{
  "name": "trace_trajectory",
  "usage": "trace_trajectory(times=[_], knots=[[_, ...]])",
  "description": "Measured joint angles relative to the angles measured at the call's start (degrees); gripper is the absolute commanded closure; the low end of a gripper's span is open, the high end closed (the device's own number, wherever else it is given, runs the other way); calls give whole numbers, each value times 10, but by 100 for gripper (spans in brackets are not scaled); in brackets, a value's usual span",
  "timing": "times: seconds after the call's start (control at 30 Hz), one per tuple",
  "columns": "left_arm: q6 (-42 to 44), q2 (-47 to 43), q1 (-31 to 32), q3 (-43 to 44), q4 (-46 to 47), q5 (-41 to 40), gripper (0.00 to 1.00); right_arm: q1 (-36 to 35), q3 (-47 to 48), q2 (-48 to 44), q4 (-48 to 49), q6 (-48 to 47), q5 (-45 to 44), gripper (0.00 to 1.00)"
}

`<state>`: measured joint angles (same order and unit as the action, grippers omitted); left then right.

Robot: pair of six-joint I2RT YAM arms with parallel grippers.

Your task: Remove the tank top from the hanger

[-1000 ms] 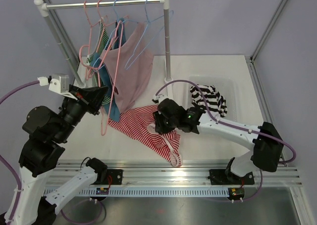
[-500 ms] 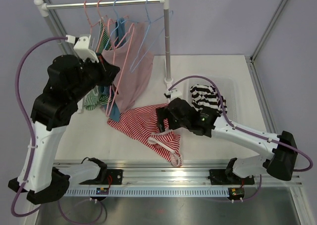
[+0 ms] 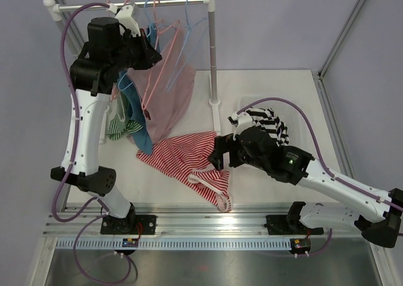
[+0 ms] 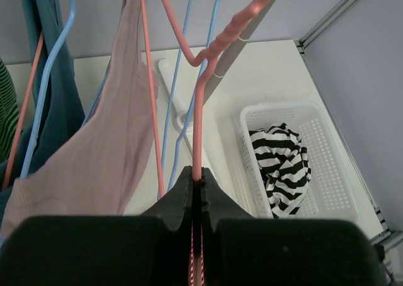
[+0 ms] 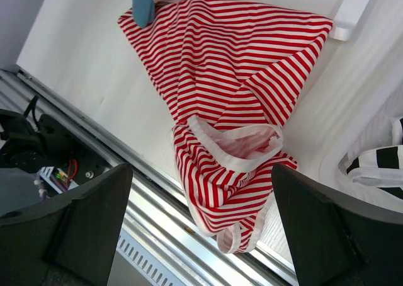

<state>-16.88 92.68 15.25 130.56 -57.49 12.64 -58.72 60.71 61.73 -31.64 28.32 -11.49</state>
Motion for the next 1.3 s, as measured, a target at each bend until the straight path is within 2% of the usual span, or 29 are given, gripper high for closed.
trace_trajectory(times=[0.33, 0.53, 0.77, 0.8, 0.87, 0.9, 0.93, 1.03, 1.1, 1.13, 1.3], knots=[[-12, 119, -20, 60, 64, 95, 100, 0, 0, -37, -5, 0, 28, 1], [-30, 169, -25, 79, 108, 108, 100, 0, -17, -41, -8, 3, 40, 1], [-39, 203, -26, 90, 115, 112, 98, 0, -29, -39, -7, 5, 51, 1], [-39, 203, -26, 87, 113, 112, 88, 0, -29, -37, -6, 4, 51, 1], [-38, 198, -25, 77, 115, 112, 75, 0, -29, -19, 0, -1, 51, 0], [-36, 192, -25, 68, 115, 112, 54, 0, -28, -5, 2, -5, 51, 1], [-31, 184, -25, 58, 114, 111, 45, 0, -25, 9, 4, -8, 50, 0], [-26, 159, -25, 44, 102, 110, 21, 0, -10, 72, 10, -26, 50, 1], [-23, 133, -25, 41, 98, 109, 14, 0, 8, 116, 14, -40, 49, 0], [-23, 117, -25, 36, 96, 109, 1, 0, 20, 136, 15, -47, 49, 1], [-22, -16, -25, -36, 103, 98, 1, 0, 82, 224, 23, -85, 40, 1]])
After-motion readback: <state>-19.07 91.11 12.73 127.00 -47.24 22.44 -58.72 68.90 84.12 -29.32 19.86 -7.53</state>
